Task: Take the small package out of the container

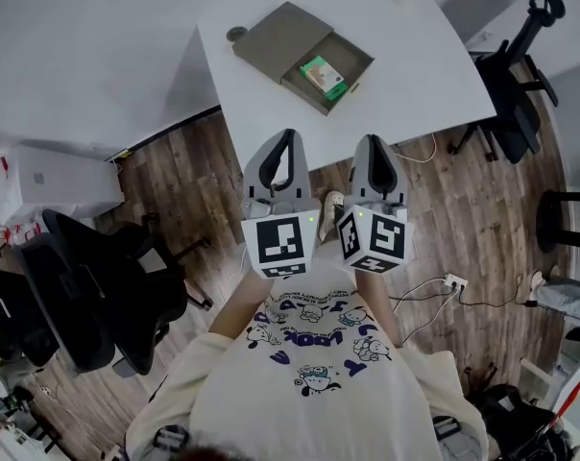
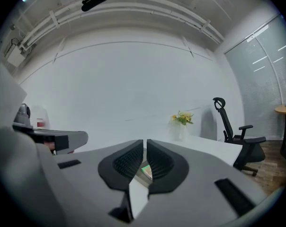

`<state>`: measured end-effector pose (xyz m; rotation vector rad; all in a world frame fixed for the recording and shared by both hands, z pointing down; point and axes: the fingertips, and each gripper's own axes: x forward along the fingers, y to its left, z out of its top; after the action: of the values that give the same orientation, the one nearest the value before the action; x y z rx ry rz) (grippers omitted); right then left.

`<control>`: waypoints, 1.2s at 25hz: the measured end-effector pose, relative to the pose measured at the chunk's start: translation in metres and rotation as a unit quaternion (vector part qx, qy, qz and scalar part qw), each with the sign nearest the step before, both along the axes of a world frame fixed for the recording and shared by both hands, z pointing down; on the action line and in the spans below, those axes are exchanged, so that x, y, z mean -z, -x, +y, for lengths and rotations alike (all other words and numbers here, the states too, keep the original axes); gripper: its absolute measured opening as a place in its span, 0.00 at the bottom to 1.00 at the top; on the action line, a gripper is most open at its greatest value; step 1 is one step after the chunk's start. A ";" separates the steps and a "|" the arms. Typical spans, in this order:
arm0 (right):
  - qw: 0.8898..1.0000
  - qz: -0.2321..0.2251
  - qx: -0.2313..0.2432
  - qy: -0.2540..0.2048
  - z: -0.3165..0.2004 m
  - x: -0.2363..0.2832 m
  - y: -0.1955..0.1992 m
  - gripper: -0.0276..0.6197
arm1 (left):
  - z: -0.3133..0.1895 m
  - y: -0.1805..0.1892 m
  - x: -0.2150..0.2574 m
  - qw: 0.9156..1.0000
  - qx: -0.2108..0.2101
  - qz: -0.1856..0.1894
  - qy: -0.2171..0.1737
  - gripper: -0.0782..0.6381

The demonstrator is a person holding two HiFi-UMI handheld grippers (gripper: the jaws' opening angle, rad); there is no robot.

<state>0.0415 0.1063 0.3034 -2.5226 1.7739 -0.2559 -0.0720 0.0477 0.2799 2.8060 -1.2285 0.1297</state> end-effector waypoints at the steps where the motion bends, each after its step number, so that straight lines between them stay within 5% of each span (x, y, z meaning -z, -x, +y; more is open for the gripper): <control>1: 1.000 0.000 0.005 0.000 -0.005 0.002 -0.008 0.10 | -0.004 -0.007 0.001 1.000 0.006 0.000 0.001 0.13; 16: 0.996 -0.004 0.084 0.015 -0.064 0.002 -0.108 0.10 | -0.049 -0.107 -0.001 0.997 0.074 -0.013 0.016 0.13; 30: 0.988 -0.009 0.149 0.033 -0.102 -0.013 -0.141 0.10 | -0.075 -0.140 -0.020 0.991 0.129 -0.021 0.039 0.13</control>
<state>0.1821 0.0042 0.3168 -2.2779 2.1657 -0.3538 0.0679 -0.0269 0.3002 2.5644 -1.5452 0.2147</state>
